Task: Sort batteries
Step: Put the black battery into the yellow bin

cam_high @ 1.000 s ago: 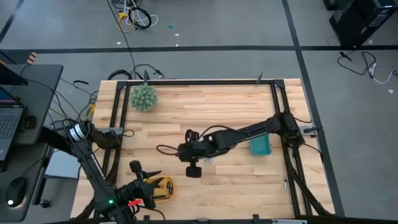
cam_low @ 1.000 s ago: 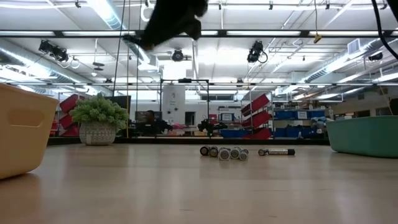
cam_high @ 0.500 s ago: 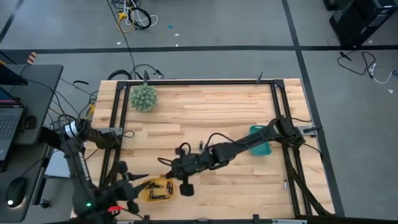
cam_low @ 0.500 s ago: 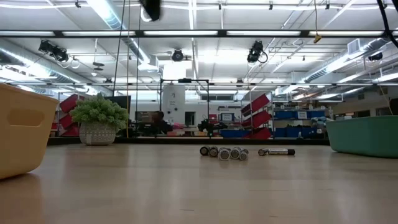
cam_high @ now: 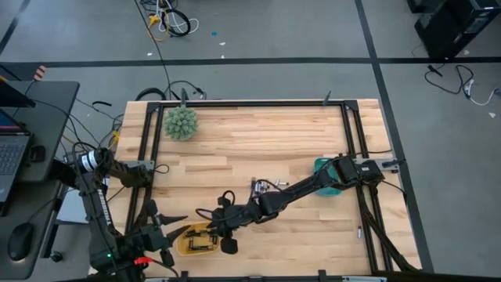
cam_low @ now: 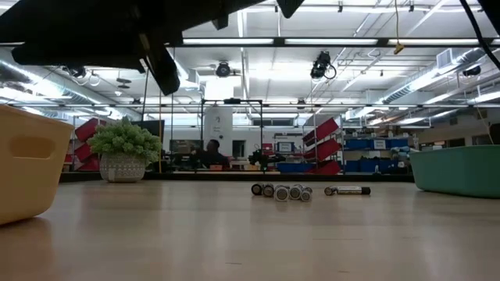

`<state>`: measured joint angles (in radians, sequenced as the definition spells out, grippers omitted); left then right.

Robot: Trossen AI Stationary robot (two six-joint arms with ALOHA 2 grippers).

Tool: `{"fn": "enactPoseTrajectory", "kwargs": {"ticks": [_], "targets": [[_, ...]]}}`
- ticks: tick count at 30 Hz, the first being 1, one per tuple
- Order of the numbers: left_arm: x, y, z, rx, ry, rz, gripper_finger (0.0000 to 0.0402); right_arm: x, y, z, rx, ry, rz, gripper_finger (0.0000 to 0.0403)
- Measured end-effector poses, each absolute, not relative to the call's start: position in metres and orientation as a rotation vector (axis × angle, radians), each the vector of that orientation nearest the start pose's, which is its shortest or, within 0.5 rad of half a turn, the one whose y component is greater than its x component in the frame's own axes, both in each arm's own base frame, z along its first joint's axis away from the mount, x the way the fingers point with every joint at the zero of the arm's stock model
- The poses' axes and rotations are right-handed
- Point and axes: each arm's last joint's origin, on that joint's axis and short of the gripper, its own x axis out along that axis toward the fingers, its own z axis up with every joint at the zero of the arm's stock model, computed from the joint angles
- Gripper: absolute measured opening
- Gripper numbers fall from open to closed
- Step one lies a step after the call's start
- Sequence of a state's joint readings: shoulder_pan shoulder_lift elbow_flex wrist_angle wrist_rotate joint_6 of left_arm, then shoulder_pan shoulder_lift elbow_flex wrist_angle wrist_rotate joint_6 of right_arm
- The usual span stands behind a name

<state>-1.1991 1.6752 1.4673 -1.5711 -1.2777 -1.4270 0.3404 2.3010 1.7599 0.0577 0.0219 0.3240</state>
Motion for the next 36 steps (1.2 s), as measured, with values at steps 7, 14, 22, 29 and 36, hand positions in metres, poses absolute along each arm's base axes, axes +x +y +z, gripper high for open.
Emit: {"fn": "enactPoseTrajectory", "kwargs": {"ticks": [7,14,22,29,36], "targets": [[0.133,-0.252,0.300,0.289,0.351,0.391,0.0117,0.493,0.174,0.180,0.204,0.522,0.257,0.0090],[0.142,-0.253,0.299,0.219,0.341,0.409,0.0117,0.473,0.157,0.217,-0.010,0.610,0.126,0.0090],[0.167,-0.238,0.302,0.319,0.256,0.500,0.0117,0.416,0.096,0.220,-0.234,0.720,-0.025,0.0089],[0.203,-0.207,0.301,0.425,0.382,0.637,0.0117,0.342,0.065,0.209,-0.062,0.567,-0.036,0.0091],[0.235,-0.199,0.295,0.381,0.579,0.597,0.0117,0.305,0.062,0.228,0.046,0.473,-0.061,0.0087]]}}
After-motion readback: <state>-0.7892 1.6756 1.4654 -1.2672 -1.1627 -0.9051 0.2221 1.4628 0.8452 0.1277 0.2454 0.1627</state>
